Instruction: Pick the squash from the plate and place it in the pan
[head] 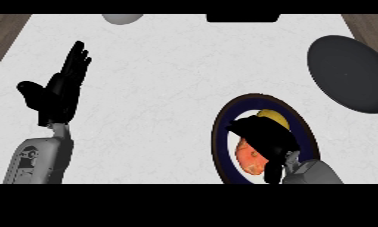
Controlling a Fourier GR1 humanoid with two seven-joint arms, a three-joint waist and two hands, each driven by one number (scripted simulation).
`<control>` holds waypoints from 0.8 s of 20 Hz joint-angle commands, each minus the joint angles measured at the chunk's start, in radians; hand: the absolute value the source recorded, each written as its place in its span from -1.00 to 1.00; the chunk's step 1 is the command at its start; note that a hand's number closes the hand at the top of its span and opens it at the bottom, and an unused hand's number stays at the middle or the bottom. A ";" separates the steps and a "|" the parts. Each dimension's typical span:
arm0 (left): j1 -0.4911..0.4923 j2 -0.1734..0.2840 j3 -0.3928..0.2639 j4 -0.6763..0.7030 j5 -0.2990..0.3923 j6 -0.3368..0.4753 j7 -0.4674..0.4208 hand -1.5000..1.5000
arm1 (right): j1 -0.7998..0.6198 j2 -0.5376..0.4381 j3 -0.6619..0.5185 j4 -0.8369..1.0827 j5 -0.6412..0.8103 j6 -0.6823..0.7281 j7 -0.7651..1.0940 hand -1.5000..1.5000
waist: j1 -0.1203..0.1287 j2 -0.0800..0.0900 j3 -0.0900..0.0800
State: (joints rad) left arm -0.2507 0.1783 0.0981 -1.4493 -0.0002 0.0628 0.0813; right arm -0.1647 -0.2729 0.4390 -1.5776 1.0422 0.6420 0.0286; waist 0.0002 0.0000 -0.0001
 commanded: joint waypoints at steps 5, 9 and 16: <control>0.054 -0.020 0.001 -0.023 -0.006 0.002 -0.029 0.00 | -0.004 -0.001 0.074 0.067 0.068 -0.104 -0.154 1.00 | 0.003 0.000 0.000; 0.081 -0.062 -0.045 -0.061 -0.047 0.035 -0.005 0.00 | 0.058 -0.043 0.036 -0.046 0.057 -0.036 -0.157 1.00 | -0.001 -0.001 0.000; 0.033 -0.003 0.012 -0.016 -0.011 -0.008 -0.029 0.00 | -0.049 0.265 -0.229 0.122 0.039 -0.096 0.329 1.00 | 0.001 0.003 -0.001</control>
State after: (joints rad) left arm -0.2254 0.1709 0.1060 -1.4617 -0.0107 0.0556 0.0623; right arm -0.1960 -0.1219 0.3306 -1.4970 1.0965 0.5741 0.1222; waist 0.0022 -0.0001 -0.0007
